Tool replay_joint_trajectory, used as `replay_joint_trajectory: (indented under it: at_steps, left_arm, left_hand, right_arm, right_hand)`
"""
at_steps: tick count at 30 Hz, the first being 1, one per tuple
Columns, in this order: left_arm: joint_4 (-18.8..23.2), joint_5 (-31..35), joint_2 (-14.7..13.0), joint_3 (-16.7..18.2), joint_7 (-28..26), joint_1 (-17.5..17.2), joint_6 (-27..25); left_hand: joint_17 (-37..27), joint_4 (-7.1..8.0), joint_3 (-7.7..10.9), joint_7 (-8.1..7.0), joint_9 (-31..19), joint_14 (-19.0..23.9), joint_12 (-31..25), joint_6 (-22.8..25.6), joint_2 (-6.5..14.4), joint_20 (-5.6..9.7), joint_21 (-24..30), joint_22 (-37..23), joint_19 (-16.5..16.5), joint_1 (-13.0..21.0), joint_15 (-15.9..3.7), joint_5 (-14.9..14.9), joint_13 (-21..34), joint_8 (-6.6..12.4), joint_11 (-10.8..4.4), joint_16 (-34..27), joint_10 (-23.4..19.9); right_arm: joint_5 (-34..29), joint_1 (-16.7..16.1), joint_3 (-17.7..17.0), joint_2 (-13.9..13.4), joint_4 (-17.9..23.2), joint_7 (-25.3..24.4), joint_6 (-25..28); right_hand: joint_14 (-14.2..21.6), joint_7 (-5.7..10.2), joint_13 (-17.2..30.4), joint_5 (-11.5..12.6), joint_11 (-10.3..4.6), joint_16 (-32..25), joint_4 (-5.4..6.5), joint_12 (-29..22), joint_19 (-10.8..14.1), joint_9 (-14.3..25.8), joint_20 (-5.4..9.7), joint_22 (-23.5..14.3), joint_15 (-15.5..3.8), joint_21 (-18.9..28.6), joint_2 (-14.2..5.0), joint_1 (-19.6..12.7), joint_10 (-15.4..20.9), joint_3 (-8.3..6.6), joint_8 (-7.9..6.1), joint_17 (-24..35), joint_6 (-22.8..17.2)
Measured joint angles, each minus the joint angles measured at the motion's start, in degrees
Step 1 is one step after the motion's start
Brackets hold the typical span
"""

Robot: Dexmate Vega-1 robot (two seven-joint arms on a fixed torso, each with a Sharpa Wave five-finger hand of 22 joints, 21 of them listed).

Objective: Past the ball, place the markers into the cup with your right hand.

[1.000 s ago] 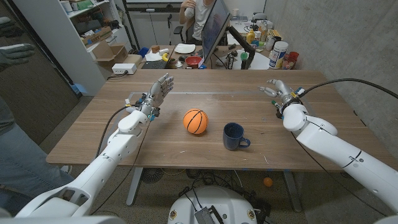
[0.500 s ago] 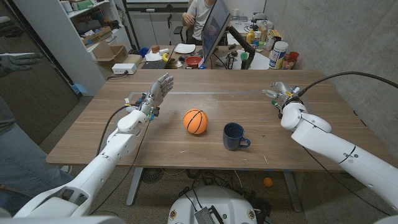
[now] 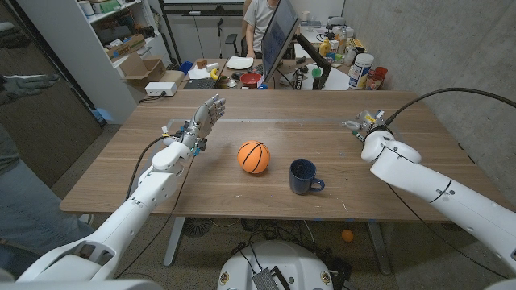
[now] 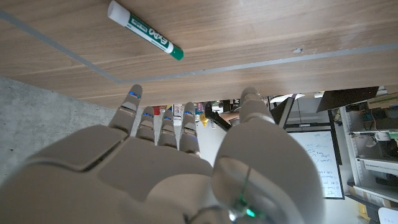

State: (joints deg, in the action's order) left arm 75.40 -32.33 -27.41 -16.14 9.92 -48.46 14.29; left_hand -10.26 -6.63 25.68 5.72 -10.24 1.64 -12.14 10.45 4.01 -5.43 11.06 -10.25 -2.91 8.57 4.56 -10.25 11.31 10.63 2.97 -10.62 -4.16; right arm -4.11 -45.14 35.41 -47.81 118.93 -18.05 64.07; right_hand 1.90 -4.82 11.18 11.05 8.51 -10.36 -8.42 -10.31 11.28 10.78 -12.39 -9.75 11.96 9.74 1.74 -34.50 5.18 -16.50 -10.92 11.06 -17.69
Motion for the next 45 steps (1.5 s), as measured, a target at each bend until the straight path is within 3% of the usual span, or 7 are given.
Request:
replay_joint_trajectory:
  at_steps: [10,16,32,45]
  left_arm:
    - [0.28,0.06,-0.17,-0.01,-0.03,-0.02,0.00]
    - [0.67,0.11,-0.36,-0.01,-0.17,-0.24,-0.01]
    - [1.53,0.22,-0.89,0.02,-0.59,-0.70,-0.48]
    - [1.93,0.37,-1.09,-0.19,-0.69,-0.73,-1.12]
  left_hand:
    - [0.00,0.00,0.00,0.31,0.00,0.00,0.00,0.31,0.00,0.00,0.00,0.00,0.00,0.00,0.00,0.00,0.00,0.00,0.00,0.00,0.00]
    - [0.00,0.00,0.00,0.31,0.00,0.01,0.00,0.30,0.00,0.00,0.00,0.00,0.00,0.00,0.00,0.00,0.00,0.00,0.00,0.00,0.00]
    - [0.00,0.00,0.00,0.31,0.00,-0.18,0.00,0.30,0.00,0.09,0.00,0.00,-0.53,0.00,0.18,0.00,0.00,0.00,0.31,0.00,-0.31]
    - [0.00,0.00,0.00,0.31,0.00,-0.34,0.00,0.30,0.00,0.30,0.00,0.00,-0.73,0.00,0.03,0.00,0.00,0.00,0.31,0.00,-0.31]
  right_arm:
    - [-0.67,1.30,2.05,0.95,-1.40,-1.83,4.28]
    - [-1.66,1.25,2.63,2.37,-2.86,-4.53,5.81]
    - [-4.26,-1.54,1.76,6.85,-7.66,-12.50,4.27]
    - [-5.41,-1.85,2.00,8.66,-10.30,-14.14,2.26]
  right_hand:
    - [-3.67,0.28,0.00,0.84,0.47,0.00,-0.24,0.00,-5.19,0.30,-0.04,0.00,0.02,0.00,0.89,-0.89,-3.81,0.23,0.34,0.00,2.59]
    - [-4.08,0.67,0.01,0.85,0.62,0.00,-0.25,0.00,-6.61,0.30,0.08,0.01,-0.19,0.00,1.18,-1.19,-4.11,0.21,-0.02,0.27,2.20]
    - [-3.62,2.10,0.02,1.42,-0.10,-0.72,-0.67,-0.78,-7.36,0.29,0.01,0.01,-0.19,0.45,1.01,-2.29,-2.48,-0.20,-1.05,0.28,-1.10]
    - [-3.00,2.47,0.02,1.73,-0.43,-1.11,-0.74,-1.22,-7.35,0.29,0.01,-0.27,-0.20,0.68,0.81,-3.10,-1.99,-0.61,-1.38,0.27,-2.09]
